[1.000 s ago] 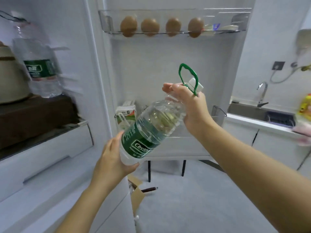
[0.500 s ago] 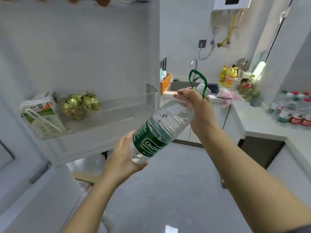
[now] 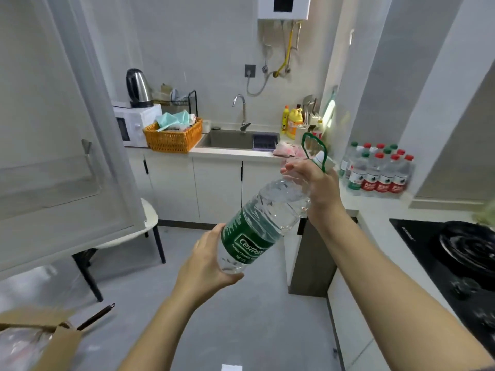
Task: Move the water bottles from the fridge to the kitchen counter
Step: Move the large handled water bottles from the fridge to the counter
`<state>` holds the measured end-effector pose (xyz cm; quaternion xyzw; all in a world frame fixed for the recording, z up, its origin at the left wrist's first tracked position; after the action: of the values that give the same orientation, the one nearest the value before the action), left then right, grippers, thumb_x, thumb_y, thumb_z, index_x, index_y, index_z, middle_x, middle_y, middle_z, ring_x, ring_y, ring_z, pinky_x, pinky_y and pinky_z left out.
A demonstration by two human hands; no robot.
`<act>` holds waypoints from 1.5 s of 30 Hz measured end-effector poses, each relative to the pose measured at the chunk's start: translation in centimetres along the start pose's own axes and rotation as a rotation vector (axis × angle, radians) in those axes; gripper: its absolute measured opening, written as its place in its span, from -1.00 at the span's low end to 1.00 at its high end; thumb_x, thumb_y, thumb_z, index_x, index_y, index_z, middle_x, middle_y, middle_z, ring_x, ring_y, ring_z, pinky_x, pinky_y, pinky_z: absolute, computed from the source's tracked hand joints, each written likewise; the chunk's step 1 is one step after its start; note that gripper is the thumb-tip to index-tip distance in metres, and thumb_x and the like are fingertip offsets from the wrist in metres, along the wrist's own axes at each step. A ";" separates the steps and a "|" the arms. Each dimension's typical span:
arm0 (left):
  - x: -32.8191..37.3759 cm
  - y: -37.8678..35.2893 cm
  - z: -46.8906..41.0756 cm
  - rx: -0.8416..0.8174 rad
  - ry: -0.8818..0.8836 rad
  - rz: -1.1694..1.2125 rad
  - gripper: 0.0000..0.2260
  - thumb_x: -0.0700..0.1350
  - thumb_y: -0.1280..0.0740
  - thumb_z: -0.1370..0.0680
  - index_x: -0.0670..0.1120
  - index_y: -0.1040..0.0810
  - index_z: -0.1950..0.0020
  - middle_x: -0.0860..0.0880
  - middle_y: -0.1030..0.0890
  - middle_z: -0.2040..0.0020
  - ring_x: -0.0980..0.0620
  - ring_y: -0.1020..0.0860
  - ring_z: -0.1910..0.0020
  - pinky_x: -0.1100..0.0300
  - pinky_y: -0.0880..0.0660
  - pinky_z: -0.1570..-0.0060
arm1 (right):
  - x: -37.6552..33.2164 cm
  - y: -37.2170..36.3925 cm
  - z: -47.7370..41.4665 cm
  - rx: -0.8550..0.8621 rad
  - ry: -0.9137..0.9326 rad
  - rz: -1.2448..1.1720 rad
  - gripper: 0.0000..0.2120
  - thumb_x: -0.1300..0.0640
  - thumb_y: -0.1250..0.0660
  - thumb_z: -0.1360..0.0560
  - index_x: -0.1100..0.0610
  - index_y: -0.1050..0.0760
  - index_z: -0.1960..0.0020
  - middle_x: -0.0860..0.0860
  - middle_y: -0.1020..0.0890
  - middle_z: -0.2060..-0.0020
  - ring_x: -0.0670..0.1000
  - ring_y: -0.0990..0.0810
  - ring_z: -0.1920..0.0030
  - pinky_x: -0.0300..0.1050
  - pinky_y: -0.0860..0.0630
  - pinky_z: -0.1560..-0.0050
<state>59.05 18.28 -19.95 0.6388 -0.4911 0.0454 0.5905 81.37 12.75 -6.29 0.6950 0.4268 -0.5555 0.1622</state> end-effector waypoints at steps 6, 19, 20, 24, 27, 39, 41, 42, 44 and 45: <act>3.9 -5.1 -4.1 -0.081 -0.063 -0.013 -0.08 0.19 -0.52 -0.21 0.26 -0.09 -0.45 0.21 -0.36 -0.33 0.15 -0.41 -0.23 0.15 -0.52 0.03 | -0.2 6.7 -3.1 0.073 -0.012 -0.010 -0.85 0.16 -0.37 -0.29 0.23 -0.63 0.23 0.05 -0.68 0.34 0.01 -0.67 0.25 -0.25 -0.58 0.19; 5.9 -15.2 -17.5 -0.221 -0.200 0.042 -0.09 0.14 -0.56 -0.22 0.25 -0.10 -0.42 0.18 -0.40 -0.31 0.18 -0.38 -0.25 0.16 -0.50 -0.06 | 3.7 15.3 -13.5 0.288 -0.061 0.068 -0.92 0.17 -0.41 -0.29 0.12 -0.63 0.37 0.04 -0.68 0.33 0.05 -0.67 0.21 0.07 -0.58 0.03; 5.7 -16.1 -19.5 -0.236 -0.209 0.053 -0.09 0.12 -0.56 -0.22 0.25 -0.11 -0.43 0.17 -0.40 -0.30 0.17 -0.39 -0.25 0.14 -0.52 -0.07 | 4.3 15.7 -14.8 0.311 -0.073 0.066 -0.93 0.15 -0.41 -0.26 0.11 -0.64 0.38 0.04 -0.68 0.33 0.05 -0.66 0.21 0.08 -0.58 0.00; 6.1 -18.9 -26.9 -0.284 -0.284 0.059 -0.10 0.09 -0.57 -0.24 0.21 -0.13 -0.44 0.15 -0.41 -0.31 0.13 -0.40 -0.26 0.09 -0.53 -0.08 | 6.0 17.8 -20.6 0.408 -0.081 0.045 -0.92 0.18 -0.42 -0.31 0.16 -0.65 0.33 0.12 -0.69 0.26 0.09 -0.66 0.18 0.09 -0.60 -0.02; 6.3 -20.9 -31.6 -0.316 -0.335 0.070 -0.11 0.12 -0.55 -0.26 0.19 -0.13 -0.46 0.15 -0.40 -0.33 0.14 -0.40 -0.27 0.04 -0.54 -0.09 | 6.7 18.9 -23.8 0.462 -0.065 0.065 -0.92 0.18 -0.42 -0.32 0.12 -0.66 0.34 0.15 -0.69 0.22 0.16 -0.66 0.09 0.11 -0.58 -0.10; 9.1 -32.8 -41.4 -0.495 -0.327 0.198 -0.09 0.14 -0.56 -0.20 0.22 -0.15 -0.44 0.19 -0.41 -0.31 0.17 -0.43 -0.24 0.02 -0.54 -0.09 | 9.9 26.1 -32.4 0.626 -0.045 0.127 -0.98 0.32 -0.42 -0.38 0.27 -0.61 0.19 0.11 -0.66 0.26 0.02 -0.66 0.21 -0.11 -0.59 0.16; 9.7 -35.8 -42.4 -0.520 -0.280 0.237 -0.12 0.14 -0.57 -0.18 0.24 -0.19 -0.40 0.22 -0.45 -0.27 0.18 -0.48 -0.21 0.07 -0.54 -0.08 | 11.1 27.7 -34.0 0.644 -0.042 0.184 -0.93 0.33 -0.42 -0.38 0.33 -0.61 0.14 0.12 -0.67 0.25 -0.02 -0.67 0.25 -0.22 -0.57 0.24; 10.0 -37.5 -43.0 -0.531 -0.258 0.246 -0.14 0.15 -0.56 -0.17 0.25 -0.20 -0.37 0.23 -0.48 -0.25 0.17 -0.50 -0.19 0.08 -0.54 -0.07 | 11.6 28.5 -34.9 0.654 -0.042 0.223 -0.89 0.33 -0.43 -0.38 0.36 -0.61 0.11 0.12 -0.68 0.24 -0.04 -0.67 0.25 -0.26 -0.56 0.25; 10.6 -40.7 -44.0 -0.553 -0.209 0.255 -0.18 0.21 -0.53 -0.16 0.28 -0.22 -0.33 0.24 -0.53 -0.20 0.11 -0.56 -0.13 0.07 -0.56 -0.04 | 12.7 30.1 -36.7 0.663 -0.053 0.303 -0.84 0.31 -0.46 -0.38 0.37 -0.62 0.07 0.08 -0.69 0.23 -0.11 -0.66 0.26 -0.32 -0.54 0.25; 10.9 -42.3 -44.5 -0.565 -0.182 0.256 -0.21 0.25 -0.51 -0.15 0.29 -0.22 -0.30 0.24 -0.55 -0.18 0.09 -0.58 -0.10 0.08 -0.56 -0.01 | 13.3 30.9 -37.8 0.662 -0.061 0.341 -0.84 0.31 -0.46 -0.39 0.37 -0.62 0.06 0.06 -0.69 0.23 -0.15 -0.65 0.27 -0.34 -0.53 0.26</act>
<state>116.71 39.99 -29.69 0.3840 -0.6116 -0.0762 0.6875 129.49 26.63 -13.58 0.7539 0.0970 -0.6490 0.0316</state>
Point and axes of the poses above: each hand's wrist, its own z-axis away from the middle knuckle, its own y-axis out of the back of the hand, x = y × z, the point moved 3 cm from there along -z, towards the middle knuckle
